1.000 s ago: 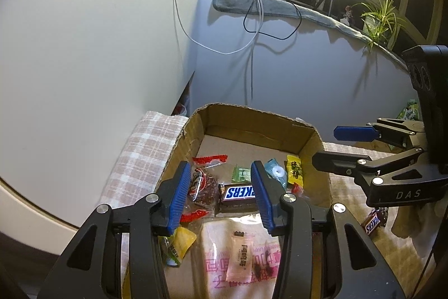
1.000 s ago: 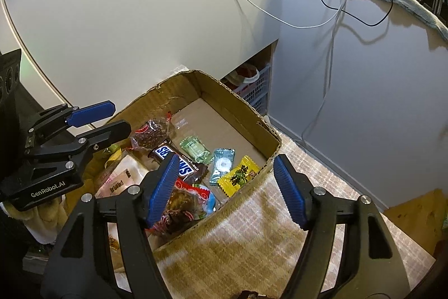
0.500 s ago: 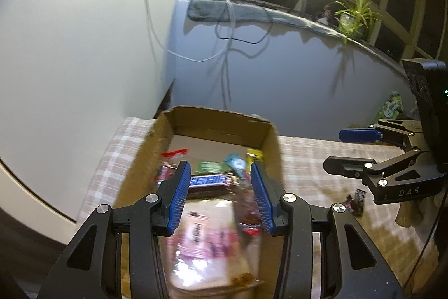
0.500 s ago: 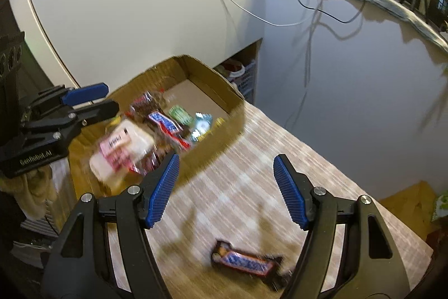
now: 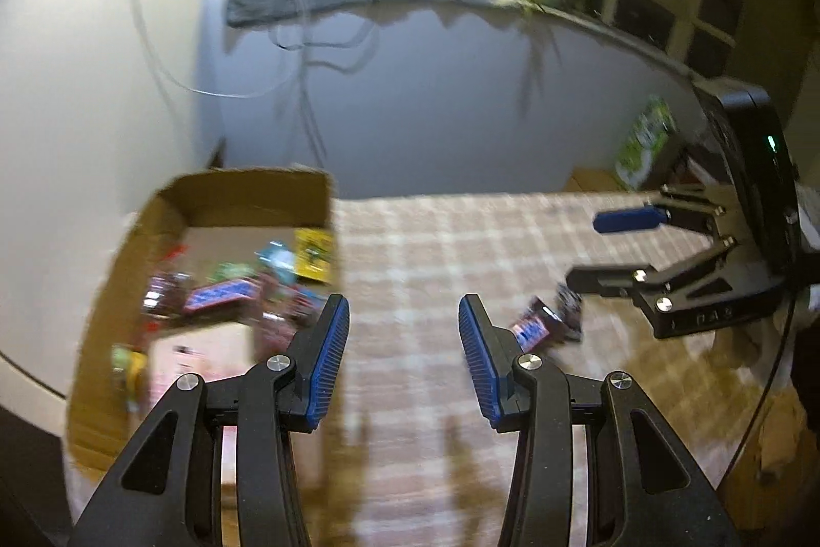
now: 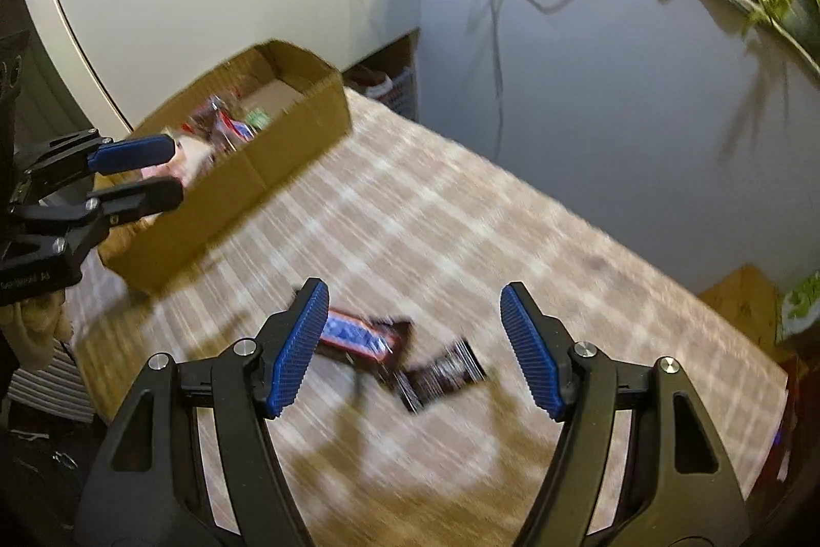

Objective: Organize snacks
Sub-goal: 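Move both open tools back to the Snickers bar and black packet, then grasp the Snickers bar with the left tool while the right tool grasps the black packet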

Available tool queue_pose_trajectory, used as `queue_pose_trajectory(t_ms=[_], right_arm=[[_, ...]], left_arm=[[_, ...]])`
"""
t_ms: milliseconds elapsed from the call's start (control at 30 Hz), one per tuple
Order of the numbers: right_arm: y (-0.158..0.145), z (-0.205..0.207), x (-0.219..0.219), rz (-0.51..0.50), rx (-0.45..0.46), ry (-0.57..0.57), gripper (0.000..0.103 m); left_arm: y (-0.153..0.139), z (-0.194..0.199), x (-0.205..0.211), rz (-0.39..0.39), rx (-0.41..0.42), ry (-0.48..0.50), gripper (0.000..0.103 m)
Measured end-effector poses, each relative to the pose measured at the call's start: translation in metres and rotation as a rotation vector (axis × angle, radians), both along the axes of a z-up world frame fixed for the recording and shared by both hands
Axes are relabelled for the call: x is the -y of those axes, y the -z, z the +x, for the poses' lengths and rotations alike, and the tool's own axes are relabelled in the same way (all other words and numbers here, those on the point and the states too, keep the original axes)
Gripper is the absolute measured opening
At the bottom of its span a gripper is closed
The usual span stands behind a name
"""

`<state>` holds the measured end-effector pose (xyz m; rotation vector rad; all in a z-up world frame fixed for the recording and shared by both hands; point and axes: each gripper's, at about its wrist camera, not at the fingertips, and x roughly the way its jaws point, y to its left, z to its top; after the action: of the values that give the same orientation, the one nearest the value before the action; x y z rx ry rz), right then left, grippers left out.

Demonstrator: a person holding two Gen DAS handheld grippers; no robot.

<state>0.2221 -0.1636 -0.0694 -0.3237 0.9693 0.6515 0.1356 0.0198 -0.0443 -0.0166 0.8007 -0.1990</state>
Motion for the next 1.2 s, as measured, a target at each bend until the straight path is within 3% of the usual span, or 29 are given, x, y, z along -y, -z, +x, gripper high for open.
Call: queue_pose_trajectory(t_ms=[133,167,333,500,767,1200], right_arm=[[0.014,-0.003,0.02,0.0,-0.048,0.035,0.072],[0.019,-0.003,0.026,0.016,-0.081,0.054,0.072],[0.043,0.005,0.054,0.122,-0.259,0.177,0.072],[0.059,0.011,0.062,0.214,-0.378,0.22,0.054],[0.068,0.02,0.05,0.221,-0.41,0.231,0.043],[0.072,0.031,0.034,0.152,-0.367,0.22,0.033]], left_arm=[[0.012,-0.002,0.031,0.038,-0.029,0.072,0.047],[0.015,-0.003,0.035,0.045,-0.033,0.084,0.052],[0.033,0.001,0.061,0.097,-0.076,0.162,0.053],[0.048,0.014,0.075,0.139,-0.113,0.203,0.053],[0.059,0.027,0.084,0.197,-0.111,0.23,0.053],[0.075,0.035,0.093,0.165,-0.157,0.309,0.053]])
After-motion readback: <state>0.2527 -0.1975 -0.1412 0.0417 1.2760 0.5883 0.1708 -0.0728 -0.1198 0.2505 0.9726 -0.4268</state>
